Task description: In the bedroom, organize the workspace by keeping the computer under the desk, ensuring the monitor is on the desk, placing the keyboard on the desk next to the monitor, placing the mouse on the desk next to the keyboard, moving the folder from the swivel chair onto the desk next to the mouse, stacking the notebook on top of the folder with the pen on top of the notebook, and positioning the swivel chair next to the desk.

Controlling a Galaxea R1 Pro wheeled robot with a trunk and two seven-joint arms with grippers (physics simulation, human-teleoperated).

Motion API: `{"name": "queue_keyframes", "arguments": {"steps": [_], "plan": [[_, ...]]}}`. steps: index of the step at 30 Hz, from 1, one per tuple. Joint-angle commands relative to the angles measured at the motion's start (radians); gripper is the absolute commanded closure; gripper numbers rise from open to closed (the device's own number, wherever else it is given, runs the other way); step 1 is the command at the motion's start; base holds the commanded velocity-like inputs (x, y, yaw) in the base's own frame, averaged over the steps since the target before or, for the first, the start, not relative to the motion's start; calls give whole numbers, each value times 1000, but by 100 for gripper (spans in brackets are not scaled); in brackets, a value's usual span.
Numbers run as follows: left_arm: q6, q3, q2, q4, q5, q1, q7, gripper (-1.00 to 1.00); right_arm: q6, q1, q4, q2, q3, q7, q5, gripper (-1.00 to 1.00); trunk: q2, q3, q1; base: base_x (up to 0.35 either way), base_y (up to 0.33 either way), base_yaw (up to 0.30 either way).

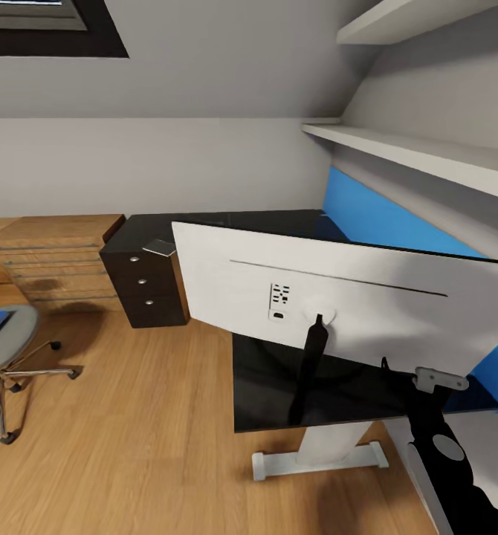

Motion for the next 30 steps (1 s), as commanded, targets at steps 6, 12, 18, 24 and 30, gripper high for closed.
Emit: {"name": "queue_keyframes", "arguments": {"steps": [6,12,18,24,30], "plan": [[-2,9,0,0,-6,0,-2,-100,3,0,-2,-1,0,-5,-10,-100,-1,-1,0,60,-60,0],[-2,9,0,0,-6,0,-2,-100,3,0,-1,-1,0,-5,-10,-100,-1,-1,0,139,-110,0],[-2,9,0,-1,-6,0,-1,-100,3,0,-1,-3,-18,-4,-10,-100,-1,-1,0,32,-21,0],[-2,9,0,-1,-6,0,-1,-100,3,0,-1,-3,-29,-3,-10,-100,-1,-1,0,182,-39,0],[-2,9,0,0,-6,0,-1,-100,3,0,-1,-3,-31,-3,-10,-100,-1,-1,0,76,-13,0]]}}
